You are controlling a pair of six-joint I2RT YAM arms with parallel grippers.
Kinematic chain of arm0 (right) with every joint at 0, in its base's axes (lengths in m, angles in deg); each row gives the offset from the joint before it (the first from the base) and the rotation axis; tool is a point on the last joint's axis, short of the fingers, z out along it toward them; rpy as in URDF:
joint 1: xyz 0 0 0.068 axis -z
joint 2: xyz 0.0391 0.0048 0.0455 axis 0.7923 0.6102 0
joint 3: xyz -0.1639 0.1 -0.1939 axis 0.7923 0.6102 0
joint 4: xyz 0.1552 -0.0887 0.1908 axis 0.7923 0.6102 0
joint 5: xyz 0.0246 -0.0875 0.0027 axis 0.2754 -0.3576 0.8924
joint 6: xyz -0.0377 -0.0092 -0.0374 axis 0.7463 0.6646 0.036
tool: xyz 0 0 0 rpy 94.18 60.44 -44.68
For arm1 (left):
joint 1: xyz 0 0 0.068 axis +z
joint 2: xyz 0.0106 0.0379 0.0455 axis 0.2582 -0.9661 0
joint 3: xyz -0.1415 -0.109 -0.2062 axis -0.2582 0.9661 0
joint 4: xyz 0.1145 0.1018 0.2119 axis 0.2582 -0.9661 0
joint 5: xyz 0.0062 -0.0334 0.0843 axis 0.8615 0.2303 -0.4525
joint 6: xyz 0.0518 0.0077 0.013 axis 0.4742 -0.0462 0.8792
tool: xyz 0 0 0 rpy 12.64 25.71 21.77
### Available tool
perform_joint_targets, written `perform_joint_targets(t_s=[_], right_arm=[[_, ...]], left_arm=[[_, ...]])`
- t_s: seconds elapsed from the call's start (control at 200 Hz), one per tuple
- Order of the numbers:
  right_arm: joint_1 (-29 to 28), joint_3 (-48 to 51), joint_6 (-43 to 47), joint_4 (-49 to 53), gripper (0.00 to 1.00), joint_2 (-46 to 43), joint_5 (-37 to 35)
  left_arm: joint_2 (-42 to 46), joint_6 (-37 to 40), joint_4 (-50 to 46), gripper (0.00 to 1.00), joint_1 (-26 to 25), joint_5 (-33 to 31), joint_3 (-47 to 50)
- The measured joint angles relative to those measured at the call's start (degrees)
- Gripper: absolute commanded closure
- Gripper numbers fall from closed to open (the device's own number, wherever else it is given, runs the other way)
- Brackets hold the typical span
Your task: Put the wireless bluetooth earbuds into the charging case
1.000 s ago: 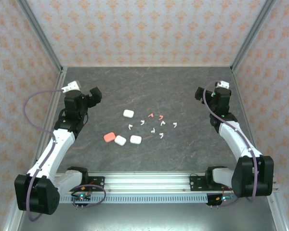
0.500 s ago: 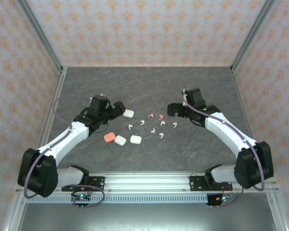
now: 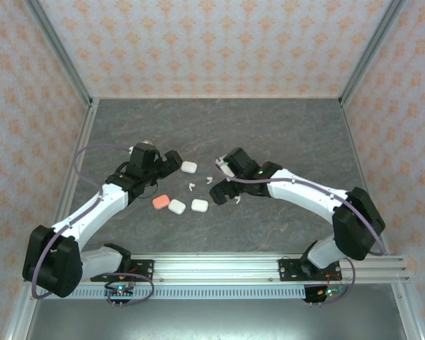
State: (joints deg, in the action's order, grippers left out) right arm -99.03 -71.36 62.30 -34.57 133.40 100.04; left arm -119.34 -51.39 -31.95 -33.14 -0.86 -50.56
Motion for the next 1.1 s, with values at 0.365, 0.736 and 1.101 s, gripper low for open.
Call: perform_joint_targets(t_s=[0.365,0.736,1.101], right_arm=[[-9.88,-5.31,9.66,0.22,0.0,10.34,-2.12],[-11.34,-9.73,15.87,1.07,0.12,17.92,-2.91],[-11.34,-11.82,17.22,1.18,0.24,22.93,-4.11]], left_arm=[[1.99,-0.5,-0.39,0.0,0.0,-0.72,0.0],[2.73,-1.31,-1.88,0.0,0.0,-1.99,-0.02],[2.73,-1.33,-3.45,0.0,0.0,-2.21,-0.02]])
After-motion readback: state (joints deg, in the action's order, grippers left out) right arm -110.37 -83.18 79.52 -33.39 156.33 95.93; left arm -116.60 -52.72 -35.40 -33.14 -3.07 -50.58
